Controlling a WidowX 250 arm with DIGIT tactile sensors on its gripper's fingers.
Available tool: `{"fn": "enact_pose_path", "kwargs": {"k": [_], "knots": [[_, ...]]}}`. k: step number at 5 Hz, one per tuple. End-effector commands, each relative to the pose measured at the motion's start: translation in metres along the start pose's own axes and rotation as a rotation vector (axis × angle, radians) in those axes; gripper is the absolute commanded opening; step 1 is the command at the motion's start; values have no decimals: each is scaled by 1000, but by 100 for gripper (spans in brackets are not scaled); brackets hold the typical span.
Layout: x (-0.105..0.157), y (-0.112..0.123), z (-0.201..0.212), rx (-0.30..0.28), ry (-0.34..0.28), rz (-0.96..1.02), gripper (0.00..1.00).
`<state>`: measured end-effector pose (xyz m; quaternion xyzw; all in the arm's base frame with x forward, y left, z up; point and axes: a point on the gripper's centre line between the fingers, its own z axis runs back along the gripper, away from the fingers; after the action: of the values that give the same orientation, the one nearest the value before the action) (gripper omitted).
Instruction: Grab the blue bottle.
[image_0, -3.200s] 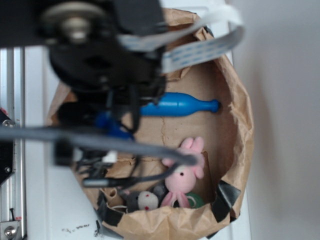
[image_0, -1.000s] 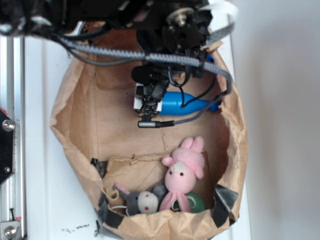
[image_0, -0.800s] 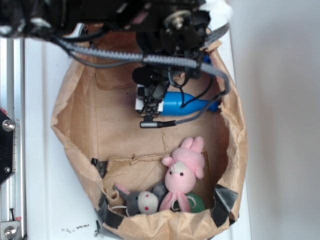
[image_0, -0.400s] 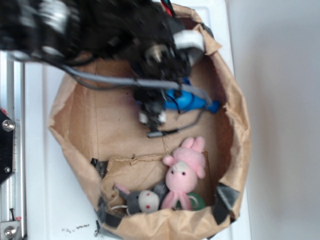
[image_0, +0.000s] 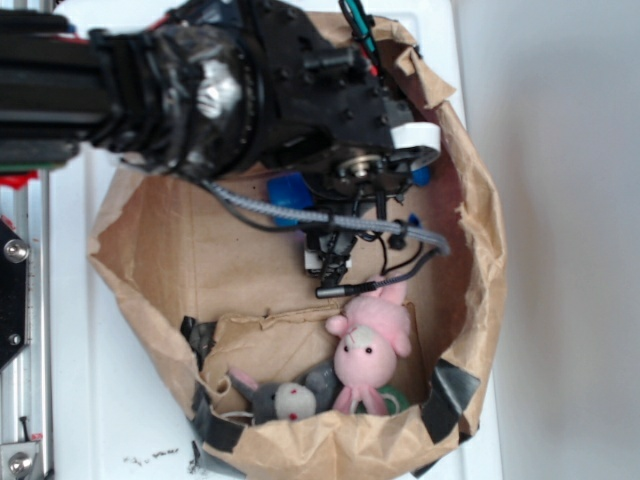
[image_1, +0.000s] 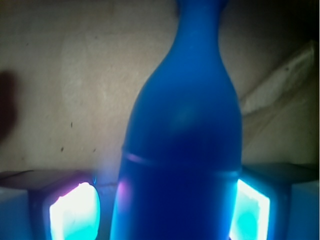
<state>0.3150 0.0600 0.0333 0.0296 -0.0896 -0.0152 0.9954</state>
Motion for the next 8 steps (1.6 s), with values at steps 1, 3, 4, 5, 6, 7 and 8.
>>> {"fn": "enact_pose_path", "kwargs": {"k": [1,3,4,5,6,7,8], "knots": [[20,2,15,-48,-49,24,0],[15,-2,23,-3,-38,29,0],[2,-1,59,-44,-24,41,0],[-23,0,109,-80,32,49,0],[-58,-9,158,-60,51,59,0],[-78,-22,183,-15,24,54,0],[-87,-29,198,-20,21,49,0]]}}
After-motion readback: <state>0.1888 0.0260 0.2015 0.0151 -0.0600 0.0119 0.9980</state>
